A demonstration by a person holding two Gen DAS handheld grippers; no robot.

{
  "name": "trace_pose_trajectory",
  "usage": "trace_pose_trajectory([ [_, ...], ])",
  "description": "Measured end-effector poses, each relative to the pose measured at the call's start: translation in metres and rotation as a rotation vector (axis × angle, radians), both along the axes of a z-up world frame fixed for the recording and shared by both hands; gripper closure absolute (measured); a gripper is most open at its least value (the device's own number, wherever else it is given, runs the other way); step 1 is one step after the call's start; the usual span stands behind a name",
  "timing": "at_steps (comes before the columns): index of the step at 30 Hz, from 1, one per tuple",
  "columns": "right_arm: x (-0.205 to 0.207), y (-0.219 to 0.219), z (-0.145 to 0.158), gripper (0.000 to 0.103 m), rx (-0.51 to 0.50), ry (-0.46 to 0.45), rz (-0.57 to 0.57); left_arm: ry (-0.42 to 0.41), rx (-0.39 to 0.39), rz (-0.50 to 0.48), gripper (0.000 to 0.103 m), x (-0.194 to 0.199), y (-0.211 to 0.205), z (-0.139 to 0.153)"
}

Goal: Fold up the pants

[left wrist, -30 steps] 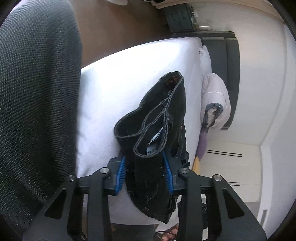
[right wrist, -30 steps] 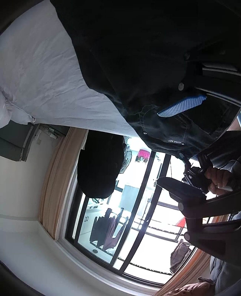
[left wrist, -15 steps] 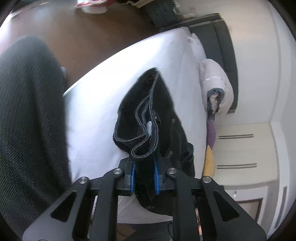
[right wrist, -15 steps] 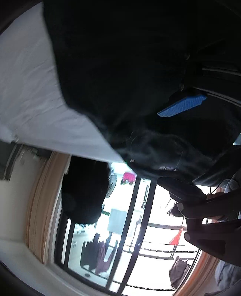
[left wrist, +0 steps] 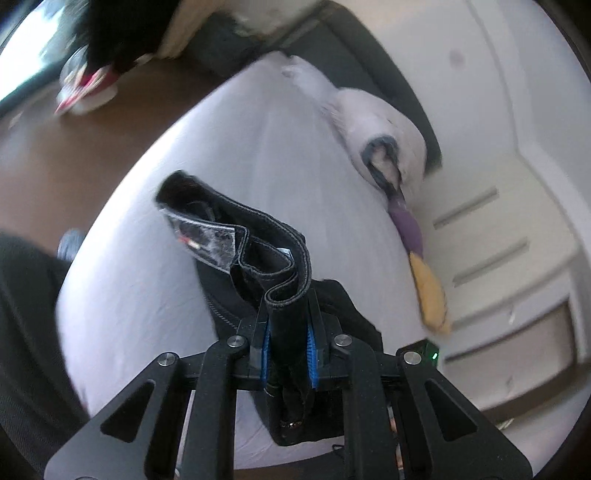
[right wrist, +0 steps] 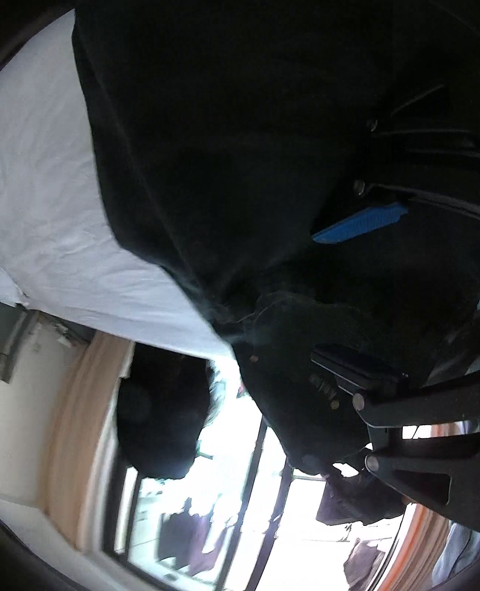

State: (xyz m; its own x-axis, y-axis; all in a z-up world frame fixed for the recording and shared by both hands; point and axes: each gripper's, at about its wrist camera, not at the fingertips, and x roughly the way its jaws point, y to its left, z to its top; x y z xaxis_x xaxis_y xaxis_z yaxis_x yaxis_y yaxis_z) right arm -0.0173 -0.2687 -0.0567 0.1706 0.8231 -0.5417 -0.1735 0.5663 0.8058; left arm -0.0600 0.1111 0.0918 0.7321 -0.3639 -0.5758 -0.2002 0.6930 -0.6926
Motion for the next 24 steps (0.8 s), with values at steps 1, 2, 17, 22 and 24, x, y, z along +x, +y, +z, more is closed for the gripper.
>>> trace_pose_trajectory([
  [1, 0.000, -0.011, 0.004, 0.033, 0.048, 0.004, -0.031, -0.016, 0.038, -0.043, 0.090, 0.008, -0.017, 0.013],
  [2, 0.000, -0.022, 0.008, 0.032, 0.083, -0.001, -0.056, -0.033, 0.072, -0.095, 0.090, 0.018, -0.037, 0.025],
  [17, -0.012, -0.163, 0.036, 0.021, 0.198, -0.032, -0.158, 0.026, 0.533, -0.719, 0.090, 0.067, -0.307, -0.027],
  [22, -0.008, -0.142, 0.036, 0.021, 0.170, -0.010, -0.091, -0.028, 0.653, -0.762, 0.090, 0.047, -0.327, -0.024],
  [24, -0.007, -0.136, 0.036, 0.021, 0.111, -0.003, -0.063, -0.055, 0.705, -0.775, 0.090, 0.056, -0.332, -0.029],
])
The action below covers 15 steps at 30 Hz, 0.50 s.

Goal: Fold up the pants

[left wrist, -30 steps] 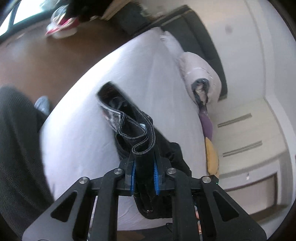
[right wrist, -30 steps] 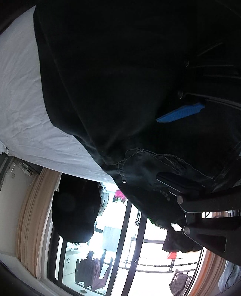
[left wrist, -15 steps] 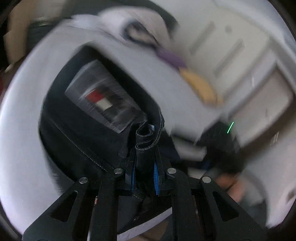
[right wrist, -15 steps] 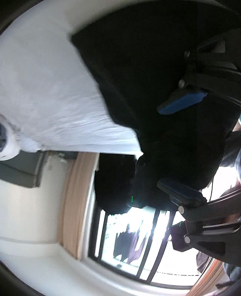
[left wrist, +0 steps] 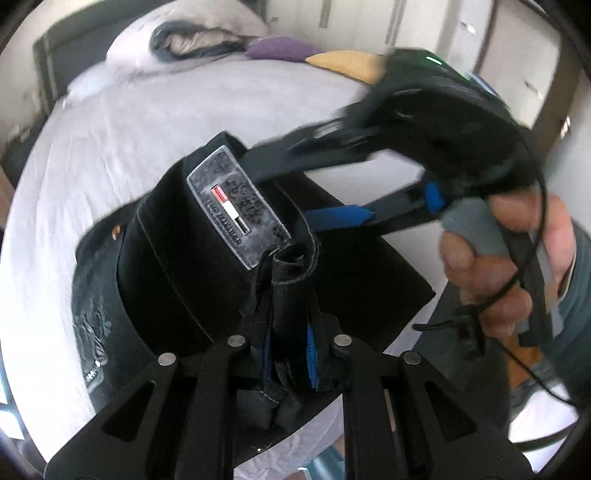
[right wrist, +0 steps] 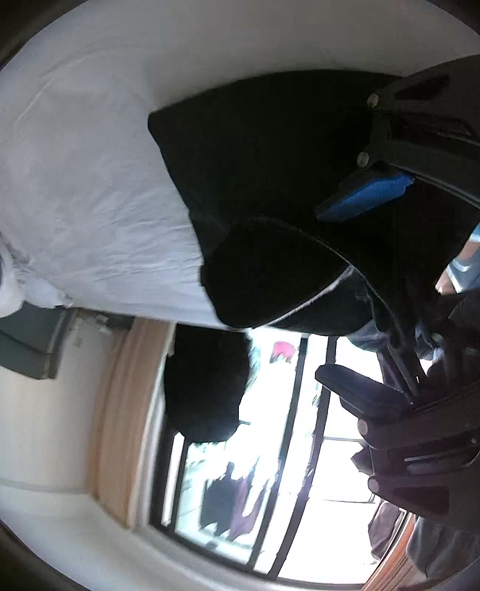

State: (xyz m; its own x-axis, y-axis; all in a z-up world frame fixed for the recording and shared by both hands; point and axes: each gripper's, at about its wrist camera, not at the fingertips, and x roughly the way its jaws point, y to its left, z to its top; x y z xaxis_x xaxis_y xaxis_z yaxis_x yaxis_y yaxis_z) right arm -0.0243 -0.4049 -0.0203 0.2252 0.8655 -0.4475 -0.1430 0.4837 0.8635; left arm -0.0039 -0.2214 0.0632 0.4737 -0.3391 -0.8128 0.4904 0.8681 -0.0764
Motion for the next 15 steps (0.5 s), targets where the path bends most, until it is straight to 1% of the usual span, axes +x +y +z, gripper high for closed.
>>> trace_pose_trajectory([
  [3, 0.002, 0.009, 0.000, 0.022, -0.105, 0.017, 0.043, -0.048, 0.057, -0.035, 0.090, -0.006, -0.013, 0.000],
  [4, 0.002, 0.011, 0.001, 0.029, -0.118, 0.008, 0.056, -0.056, 0.076, -0.043, 0.090, -0.008, -0.016, -0.001],
  [5, 0.000, 0.015, 0.004, 0.046, -0.142, -0.014, 0.083, -0.059, 0.084, -0.047, 0.090, -0.008, -0.018, -0.001],
  [6, -0.001, 0.017, 0.007, 0.053, -0.177, -0.033, 0.096, -0.064, 0.092, -0.052, 0.090, -0.012, -0.016, -0.006],
  [7, 0.000, 0.019, 0.010, 0.062, -0.229, -0.049, 0.097, -0.077, 0.109, -0.060, 0.090, -0.014, -0.019, -0.005],
  [8, 0.000, 0.017, 0.010, 0.072, -0.246, -0.049, 0.092, -0.084, 0.118, -0.065, 0.090, -0.016, -0.017, -0.003],
  [9, 0.001, 0.013, 0.010, 0.075, -0.254, -0.047, 0.085, -0.094, 0.129, -0.075, 0.090, -0.017, -0.019, -0.005],
  [11, -0.001, 0.008, 0.013, 0.082, -0.283, -0.072, 0.080, -0.115, 0.143, -0.100, 0.090, -0.020, -0.026, -0.008],
  [13, -0.005, 0.007, 0.020, 0.085, -0.333, -0.110, 0.086, -0.127, 0.154, -0.126, 0.090, -0.024, -0.036, -0.012],
  [15, -0.005, 0.005, 0.023, 0.085, -0.356, -0.126, 0.084, -0.129, 0.151, -0.139, 0.090, -0.027, -0.042, -0.015],
])
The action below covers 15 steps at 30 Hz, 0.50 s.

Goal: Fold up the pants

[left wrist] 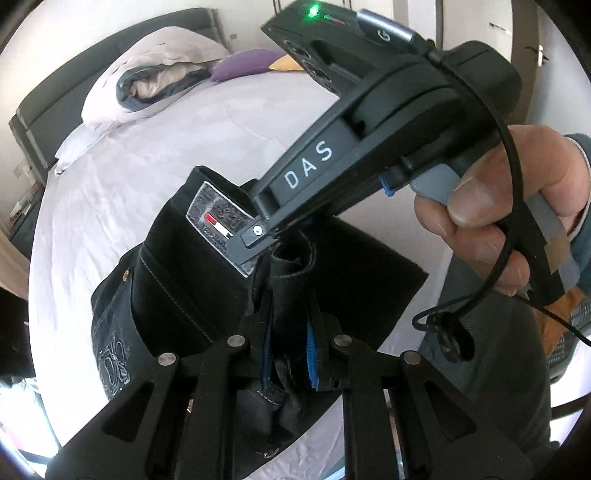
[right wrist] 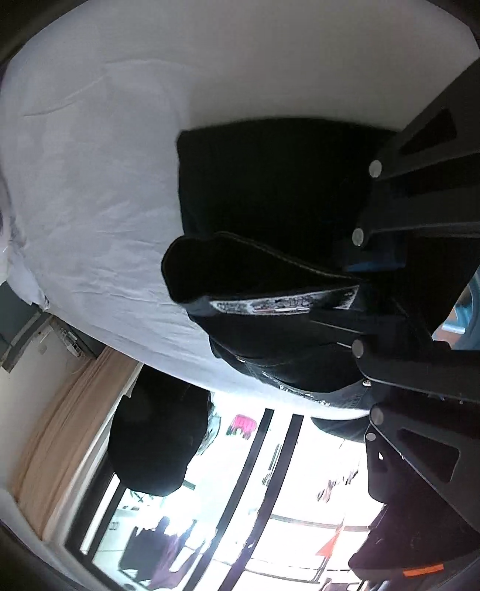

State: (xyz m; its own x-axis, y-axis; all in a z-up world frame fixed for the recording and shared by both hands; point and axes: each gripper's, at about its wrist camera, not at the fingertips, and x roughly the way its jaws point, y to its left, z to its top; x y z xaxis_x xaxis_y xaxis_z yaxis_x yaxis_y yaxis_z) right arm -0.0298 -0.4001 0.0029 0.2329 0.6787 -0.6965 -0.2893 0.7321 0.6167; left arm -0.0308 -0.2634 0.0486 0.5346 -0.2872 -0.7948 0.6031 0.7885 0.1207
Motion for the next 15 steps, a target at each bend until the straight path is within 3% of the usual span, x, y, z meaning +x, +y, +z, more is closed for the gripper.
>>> trace_pose_trajectory([
  [9, -0.001, -0.046, -0.013, 0.086, 0.060, 0.020, -0.056, 0.000, -0.013, -0.062, 0.090, 0.007, -0.045, -0.002],
  [15, 0.000, -0.049, -0.025, 0.086, 0.080, 0.037, -0.090, 0.013, 0.000, -0.093, 0.090, 0.011, -0.070, -0.013],
])
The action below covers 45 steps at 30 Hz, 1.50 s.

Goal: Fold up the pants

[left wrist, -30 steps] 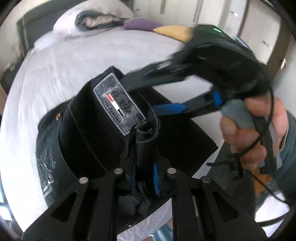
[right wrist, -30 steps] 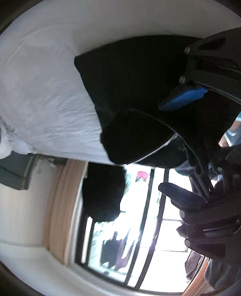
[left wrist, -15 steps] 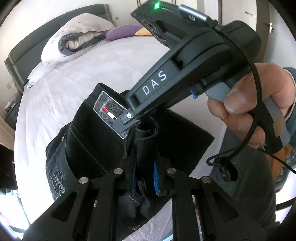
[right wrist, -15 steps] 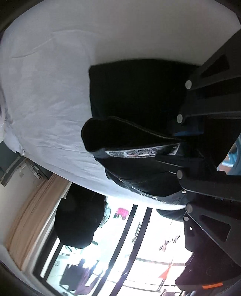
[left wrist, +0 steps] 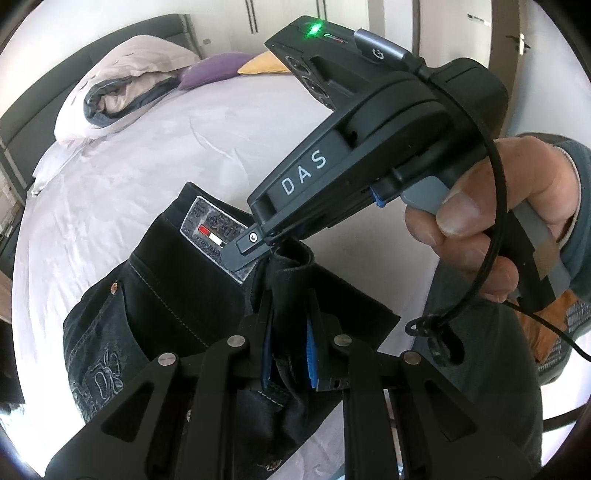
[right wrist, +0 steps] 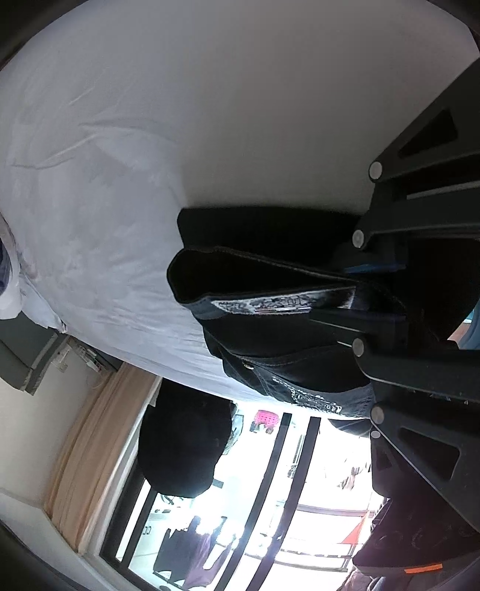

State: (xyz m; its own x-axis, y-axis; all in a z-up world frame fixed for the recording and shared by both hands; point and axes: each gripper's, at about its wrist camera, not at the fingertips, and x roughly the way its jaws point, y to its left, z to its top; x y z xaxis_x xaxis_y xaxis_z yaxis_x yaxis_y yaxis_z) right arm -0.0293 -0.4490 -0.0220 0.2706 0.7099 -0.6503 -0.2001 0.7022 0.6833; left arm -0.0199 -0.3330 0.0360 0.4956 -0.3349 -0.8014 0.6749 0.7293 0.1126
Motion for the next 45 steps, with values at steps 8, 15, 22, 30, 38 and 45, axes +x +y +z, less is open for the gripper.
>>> trace_pose_trajectory([
  [8, 0.002, -0.015, -0.039, 0.087, 0.088, 0.045, -0.018, 0.073, -0.018, -0.012, 0.072, 0.005, -0.012, -0.026],
  [15, -0.005, -0.011, -0.028, 0.078, 0.077, 0.037, -0.055, 0.095, -0.261, 0.018, 0.026, -0.010, 0.044, 0.027],
  [22, -0.024, -0.028, 0.008, 0.060, -0.016, -0.008, -0.187, 0.097, -0.366, 0.326, 0.025, 0.033, 0.151, 0.034],
  [30, -0.028, 0.042, 0.015, 0.061, 0.019, -0.040, 0.015, 0.270, -0.470, 0.354, 0.066, 0.106, 0.195, -0.014],
  [38, -0.023, 0.026, -0.031, 0.103, 0.038, 0.057, -0.082, 0.277, -0.437, 0.335, 0.075, 0.098, 0.199, -0.049],
  [45, -0.034, 0.033, -0.029, 0.102, 0.064, 0.029, -0.076, 0.254, -0.395, 0.246, 0.075, 0.049, 0.198, -0.056],
])
